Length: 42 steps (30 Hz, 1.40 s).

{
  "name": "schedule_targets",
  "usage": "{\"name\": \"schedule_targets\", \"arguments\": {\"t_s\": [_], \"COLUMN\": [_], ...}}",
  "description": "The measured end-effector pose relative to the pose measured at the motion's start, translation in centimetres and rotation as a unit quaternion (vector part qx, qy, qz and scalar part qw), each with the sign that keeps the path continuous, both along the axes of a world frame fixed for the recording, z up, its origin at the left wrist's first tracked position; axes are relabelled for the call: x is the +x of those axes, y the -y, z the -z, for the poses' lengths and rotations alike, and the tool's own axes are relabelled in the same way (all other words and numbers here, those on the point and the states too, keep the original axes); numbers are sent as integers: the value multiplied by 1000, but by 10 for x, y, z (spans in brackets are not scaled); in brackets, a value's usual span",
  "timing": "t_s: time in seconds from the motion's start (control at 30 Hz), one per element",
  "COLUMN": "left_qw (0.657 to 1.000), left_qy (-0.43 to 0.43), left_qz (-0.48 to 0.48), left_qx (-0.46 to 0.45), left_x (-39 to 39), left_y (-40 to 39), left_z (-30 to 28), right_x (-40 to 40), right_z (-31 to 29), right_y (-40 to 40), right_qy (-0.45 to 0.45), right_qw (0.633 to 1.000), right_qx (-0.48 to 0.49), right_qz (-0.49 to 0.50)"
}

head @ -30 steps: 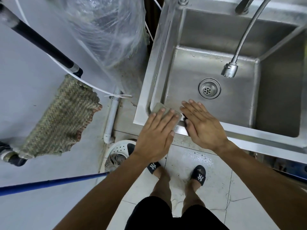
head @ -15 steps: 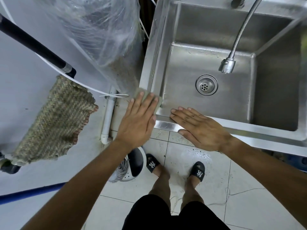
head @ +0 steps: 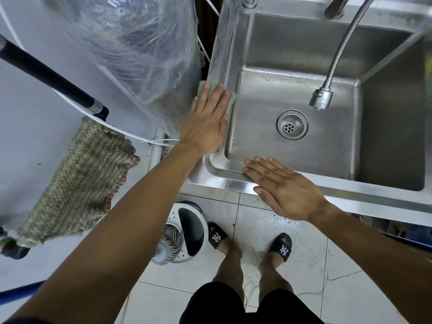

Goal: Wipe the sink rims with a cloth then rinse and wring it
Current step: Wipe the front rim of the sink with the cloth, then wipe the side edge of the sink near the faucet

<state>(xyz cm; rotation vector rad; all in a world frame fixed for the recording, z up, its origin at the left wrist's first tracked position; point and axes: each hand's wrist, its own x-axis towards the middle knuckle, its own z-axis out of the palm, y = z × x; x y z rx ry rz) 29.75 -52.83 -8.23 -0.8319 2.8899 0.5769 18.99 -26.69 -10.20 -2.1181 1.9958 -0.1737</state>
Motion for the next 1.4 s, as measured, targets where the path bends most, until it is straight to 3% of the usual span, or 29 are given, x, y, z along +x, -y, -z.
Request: {"name": "schedule_targets", "arguments": {"t_s": [0.23, 0.4, 0.57, 0.87, 1.07, 1.17, 1.3, 1.4], "left_qw": [999, 999, 998, 998, 997, 997, 994, 976], "left_qy": [-29, -40, -41, -62, -67, -68, -83, -151], "left_qz": [-14, 9, 46, 25, 4, -6, -36, -121], "left_qx": [-10, -2, -12, -16, -29, -40, -60, -98], "left_x": [74, 56, 29, 1, -1, 0, 0, 11], "left_y": [-61, -40, -6, 10, 6, 5, -3, -19], "left_z": [8, 7, 10, 11, 14, 17, 14, 7], "right_x": [-1, 4, 12, 22, 23, 21, -2, -39], "right_z": [-1, -6, -6, -11, -8, -7, -11, -9], "right_y": [-1, 11, 28, 45, 46, 46, 56, 93], "right_qy": [9, 26, 12, 38, 67, 118, 318, 302], "right_qw": [1000, 1000, 996, 997, 997, 992, 945, 940], "right_qx": [6, 8, 38, 54, 10, -6, -17, -91], "right_qz": [-5, -6, -84, -44, -39, -32, 77, 130]}}
